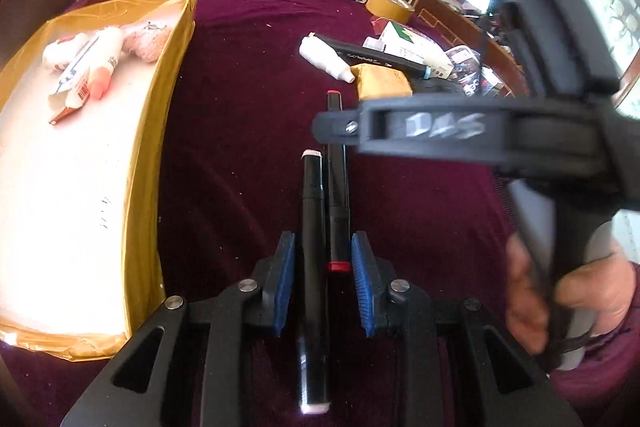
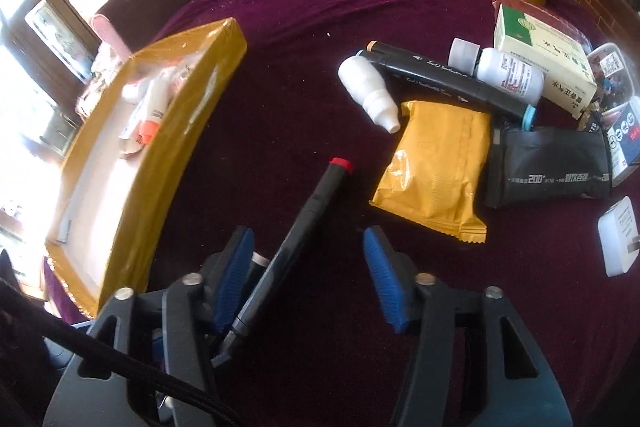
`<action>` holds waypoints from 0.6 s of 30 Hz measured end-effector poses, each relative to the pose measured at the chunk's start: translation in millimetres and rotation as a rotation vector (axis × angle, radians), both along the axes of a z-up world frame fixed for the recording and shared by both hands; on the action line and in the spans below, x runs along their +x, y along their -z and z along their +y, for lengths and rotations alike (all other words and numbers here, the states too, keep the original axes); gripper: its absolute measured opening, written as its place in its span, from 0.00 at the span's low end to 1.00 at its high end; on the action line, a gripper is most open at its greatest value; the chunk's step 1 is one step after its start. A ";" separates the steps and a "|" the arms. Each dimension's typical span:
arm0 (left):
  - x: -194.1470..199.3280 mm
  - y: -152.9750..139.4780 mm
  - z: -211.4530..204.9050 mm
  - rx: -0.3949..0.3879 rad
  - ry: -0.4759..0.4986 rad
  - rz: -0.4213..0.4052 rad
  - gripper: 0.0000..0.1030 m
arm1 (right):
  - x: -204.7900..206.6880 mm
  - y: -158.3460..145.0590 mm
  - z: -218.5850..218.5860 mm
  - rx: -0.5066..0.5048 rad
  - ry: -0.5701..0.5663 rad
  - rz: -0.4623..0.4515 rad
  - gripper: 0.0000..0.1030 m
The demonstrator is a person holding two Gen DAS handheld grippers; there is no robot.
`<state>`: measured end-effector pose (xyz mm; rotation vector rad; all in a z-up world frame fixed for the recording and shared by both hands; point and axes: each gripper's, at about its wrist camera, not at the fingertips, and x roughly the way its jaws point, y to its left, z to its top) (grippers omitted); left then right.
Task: Organize objects
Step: 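Carry both black markers toward the yellow tray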
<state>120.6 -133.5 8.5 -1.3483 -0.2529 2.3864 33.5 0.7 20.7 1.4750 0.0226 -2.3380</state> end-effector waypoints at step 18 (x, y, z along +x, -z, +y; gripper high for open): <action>11.2 -0.2 44.6 -0.226 0.084 0.134 0.52 | 30.6 -0.5 3.8 0.243 -0.045 0.144 0.27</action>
